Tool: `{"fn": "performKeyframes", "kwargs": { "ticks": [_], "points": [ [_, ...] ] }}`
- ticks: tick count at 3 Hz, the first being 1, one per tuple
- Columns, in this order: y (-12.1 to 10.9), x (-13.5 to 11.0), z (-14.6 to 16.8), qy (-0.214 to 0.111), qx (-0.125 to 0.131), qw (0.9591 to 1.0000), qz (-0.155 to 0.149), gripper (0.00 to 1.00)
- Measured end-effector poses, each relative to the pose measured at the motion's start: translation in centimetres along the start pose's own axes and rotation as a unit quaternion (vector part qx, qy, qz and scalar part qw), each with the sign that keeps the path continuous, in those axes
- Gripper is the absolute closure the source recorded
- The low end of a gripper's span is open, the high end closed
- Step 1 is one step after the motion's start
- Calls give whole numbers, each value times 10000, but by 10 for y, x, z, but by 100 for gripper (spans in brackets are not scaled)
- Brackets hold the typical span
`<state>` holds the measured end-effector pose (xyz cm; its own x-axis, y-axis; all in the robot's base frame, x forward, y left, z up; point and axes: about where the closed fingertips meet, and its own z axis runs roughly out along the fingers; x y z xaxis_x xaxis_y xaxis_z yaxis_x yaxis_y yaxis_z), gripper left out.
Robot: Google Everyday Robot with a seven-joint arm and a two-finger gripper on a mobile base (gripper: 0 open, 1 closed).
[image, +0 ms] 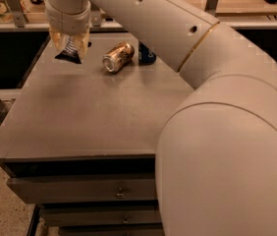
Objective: Move rxbar blueberry near orange can
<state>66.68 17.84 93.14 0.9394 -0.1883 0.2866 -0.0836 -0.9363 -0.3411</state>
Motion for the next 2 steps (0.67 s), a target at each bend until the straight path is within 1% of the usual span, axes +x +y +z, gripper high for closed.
{"fn": "performKeyframes", "kwargs": {
  "ticks": [1, 2],
  "points": [
    [-1, 0, 2, -3, 4, 10000, 76, 100],
    [1, 3, 6, 91, -95, 9996, 248, 100]
  ]
}}
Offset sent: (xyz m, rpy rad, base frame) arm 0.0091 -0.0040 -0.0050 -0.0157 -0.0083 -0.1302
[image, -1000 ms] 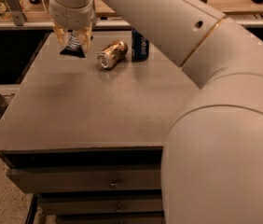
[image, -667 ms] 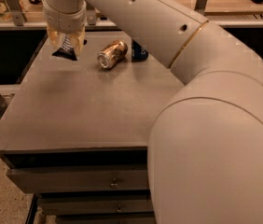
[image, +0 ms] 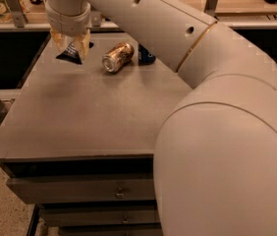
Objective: Move rxbar blueberry near orange can
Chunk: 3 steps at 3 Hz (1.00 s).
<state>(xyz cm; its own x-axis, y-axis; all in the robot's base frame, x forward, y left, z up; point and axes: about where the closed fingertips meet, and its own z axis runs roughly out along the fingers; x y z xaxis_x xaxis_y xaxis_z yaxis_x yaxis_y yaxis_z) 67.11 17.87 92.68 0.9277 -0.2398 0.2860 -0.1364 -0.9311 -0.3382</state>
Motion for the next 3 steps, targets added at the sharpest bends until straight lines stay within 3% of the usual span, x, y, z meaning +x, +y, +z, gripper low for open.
{"fn": "performKeyframes", "kwargs": {
  "ticks": [3],
  "points": [
    [-3, 31, 40, 320, -118, 9960, 827, 100]
  ]
}}
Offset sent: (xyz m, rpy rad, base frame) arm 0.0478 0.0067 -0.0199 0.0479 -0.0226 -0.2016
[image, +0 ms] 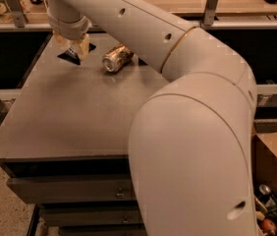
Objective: Move rxbar blueberry near orange can
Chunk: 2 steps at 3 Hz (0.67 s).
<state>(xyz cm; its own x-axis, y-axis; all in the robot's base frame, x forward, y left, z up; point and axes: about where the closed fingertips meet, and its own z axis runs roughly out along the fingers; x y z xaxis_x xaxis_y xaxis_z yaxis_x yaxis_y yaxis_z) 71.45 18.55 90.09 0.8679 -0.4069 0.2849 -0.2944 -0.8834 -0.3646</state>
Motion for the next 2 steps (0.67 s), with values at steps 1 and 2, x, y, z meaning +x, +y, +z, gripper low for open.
{"fn": "performKeyframes", "kwargs": {
  "ticks": [1, 2],
  "points": [
    [4, 5, 15, 14, -52, 9999, 158, 100],
    [10, 11, 26, 0, -132, 9996, 269, 82]
  ]
}}
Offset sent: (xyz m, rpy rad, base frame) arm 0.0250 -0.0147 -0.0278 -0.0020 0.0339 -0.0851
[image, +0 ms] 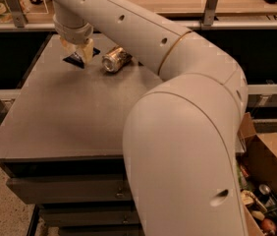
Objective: Move rxbar blueberry near orange can
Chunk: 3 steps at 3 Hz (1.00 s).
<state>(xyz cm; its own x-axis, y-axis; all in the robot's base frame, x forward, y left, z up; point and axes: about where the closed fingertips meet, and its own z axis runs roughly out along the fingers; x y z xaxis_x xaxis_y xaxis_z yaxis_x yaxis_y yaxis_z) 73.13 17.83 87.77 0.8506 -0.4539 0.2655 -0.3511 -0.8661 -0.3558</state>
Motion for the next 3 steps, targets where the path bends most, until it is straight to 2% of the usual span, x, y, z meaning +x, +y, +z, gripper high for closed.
{"fn": "performKeyframes", "kwargs": {
  "ticks": [3],
  "points": [
    [10, 13, 3, 7, -65, 9999, 106, 13]
  ]
}}
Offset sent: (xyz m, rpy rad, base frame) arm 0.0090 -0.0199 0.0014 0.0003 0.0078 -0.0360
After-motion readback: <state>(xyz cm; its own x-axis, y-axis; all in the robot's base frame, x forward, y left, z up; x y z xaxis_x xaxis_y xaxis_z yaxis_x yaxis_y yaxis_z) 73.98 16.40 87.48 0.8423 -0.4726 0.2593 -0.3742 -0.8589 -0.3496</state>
